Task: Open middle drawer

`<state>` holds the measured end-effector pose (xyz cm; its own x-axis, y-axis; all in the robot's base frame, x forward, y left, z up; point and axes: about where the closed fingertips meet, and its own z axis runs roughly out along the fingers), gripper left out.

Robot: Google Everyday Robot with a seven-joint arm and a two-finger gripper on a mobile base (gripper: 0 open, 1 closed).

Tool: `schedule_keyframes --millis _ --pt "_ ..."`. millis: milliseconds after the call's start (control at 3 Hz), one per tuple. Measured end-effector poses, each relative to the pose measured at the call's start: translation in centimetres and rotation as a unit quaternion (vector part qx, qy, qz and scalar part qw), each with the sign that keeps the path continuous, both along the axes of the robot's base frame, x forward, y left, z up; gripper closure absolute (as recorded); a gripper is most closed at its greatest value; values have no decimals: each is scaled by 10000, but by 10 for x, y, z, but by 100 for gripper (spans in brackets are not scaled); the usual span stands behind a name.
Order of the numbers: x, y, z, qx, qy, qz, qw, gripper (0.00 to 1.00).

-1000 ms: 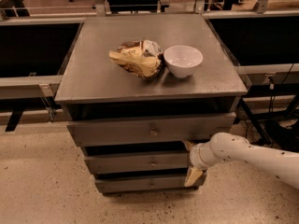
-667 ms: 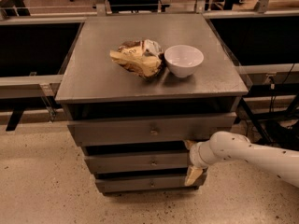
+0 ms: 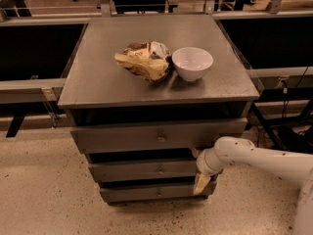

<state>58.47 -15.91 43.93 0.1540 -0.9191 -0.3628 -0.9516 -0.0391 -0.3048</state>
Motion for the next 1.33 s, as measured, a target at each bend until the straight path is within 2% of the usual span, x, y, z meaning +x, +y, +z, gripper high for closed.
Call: schedule_keyframes --millis 333,667,1000,1333 --pt "6 -4 -9 -80 33 -20 10000 0" --pt "16 -10 -15 -92 92 -56 9999 18" --pt "19 -14 -20 -156 177 -91 9997 41" --pt "14 -19 -20 -265 246 -105 9993 69"
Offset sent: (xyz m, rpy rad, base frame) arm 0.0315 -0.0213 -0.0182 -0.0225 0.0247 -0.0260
